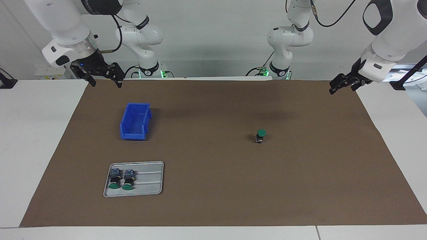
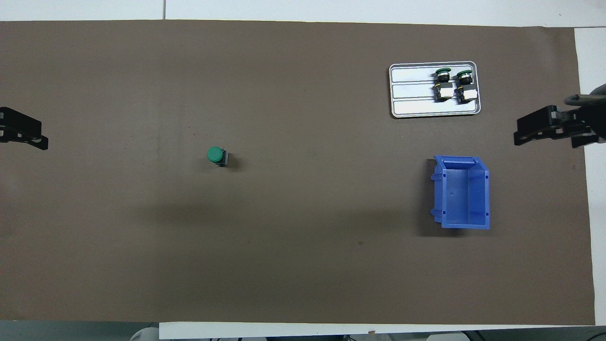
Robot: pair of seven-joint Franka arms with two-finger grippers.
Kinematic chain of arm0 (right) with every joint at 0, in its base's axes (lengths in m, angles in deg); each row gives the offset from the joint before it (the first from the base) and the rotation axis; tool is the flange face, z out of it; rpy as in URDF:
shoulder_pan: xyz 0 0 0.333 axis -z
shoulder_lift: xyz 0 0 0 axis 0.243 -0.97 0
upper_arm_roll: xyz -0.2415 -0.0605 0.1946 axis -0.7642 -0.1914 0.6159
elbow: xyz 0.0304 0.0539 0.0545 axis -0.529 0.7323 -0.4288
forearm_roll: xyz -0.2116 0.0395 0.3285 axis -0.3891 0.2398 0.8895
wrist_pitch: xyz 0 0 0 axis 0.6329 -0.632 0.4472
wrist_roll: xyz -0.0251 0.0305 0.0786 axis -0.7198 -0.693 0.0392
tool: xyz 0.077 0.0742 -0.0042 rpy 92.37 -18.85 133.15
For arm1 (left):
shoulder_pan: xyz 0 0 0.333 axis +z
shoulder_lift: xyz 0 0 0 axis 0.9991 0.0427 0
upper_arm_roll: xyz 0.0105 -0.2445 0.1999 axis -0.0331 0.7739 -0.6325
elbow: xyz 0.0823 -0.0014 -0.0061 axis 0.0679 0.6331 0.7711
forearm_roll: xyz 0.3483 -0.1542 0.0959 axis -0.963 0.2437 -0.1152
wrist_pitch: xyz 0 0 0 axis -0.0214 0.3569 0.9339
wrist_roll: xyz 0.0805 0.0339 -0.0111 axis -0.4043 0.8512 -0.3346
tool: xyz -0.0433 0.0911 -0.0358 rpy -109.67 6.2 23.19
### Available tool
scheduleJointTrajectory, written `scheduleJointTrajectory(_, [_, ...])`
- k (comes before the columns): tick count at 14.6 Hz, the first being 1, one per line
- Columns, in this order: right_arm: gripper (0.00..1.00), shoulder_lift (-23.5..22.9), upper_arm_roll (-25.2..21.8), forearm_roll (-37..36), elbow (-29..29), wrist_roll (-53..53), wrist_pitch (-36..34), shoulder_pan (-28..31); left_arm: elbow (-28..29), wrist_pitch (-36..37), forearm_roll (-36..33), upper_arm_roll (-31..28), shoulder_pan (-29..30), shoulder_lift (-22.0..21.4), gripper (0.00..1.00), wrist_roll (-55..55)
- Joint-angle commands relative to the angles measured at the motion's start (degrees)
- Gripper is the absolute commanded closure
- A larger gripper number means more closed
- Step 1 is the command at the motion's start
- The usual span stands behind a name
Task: Place and press button with both arms
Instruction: 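Reach the right gripper over the green button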
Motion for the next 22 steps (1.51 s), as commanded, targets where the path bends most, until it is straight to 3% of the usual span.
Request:
scheduleJointTrajectory(1, [0.01,-3.29,0.62,1.42,-2.1,-7.15,3.0,-6.92,-0.57,0.58,-3.26,-0.01,0.21,0.46,0.01,0.96])
scheduleJointTrajectory(4, [0.01,-13.28,0.89,1.16,-10.69,-24.19,6.59,-19.23,-0.48,0.49,-3.62,-0.01,0.3,0.11,0.01,1.04])
scheduleJointTrajectory(8, [0.01,-34.72,1.68,0.46,-32.23,-41.8,9.51,-29.27,-0.39,0.66,-3.54,-0.1,0.21,-0.42,0.0,0.52])
scheduleJointTrajectory(12, [0.01,-42.48,1.33,-4.63,-32.53,-52.8,19.34,-38.76,-0.13,0.57,-3.54,-0.1,0.39,-0.6,0.0,0.16])
scheduleJointTrajectory(22, [0.01,-47.41,1.59,-10.61,-26.38,-53.7,37.52,-43.17,0.4,-0.83,-2.83,-0.18,0.56,-0.95,0.0,0.69])
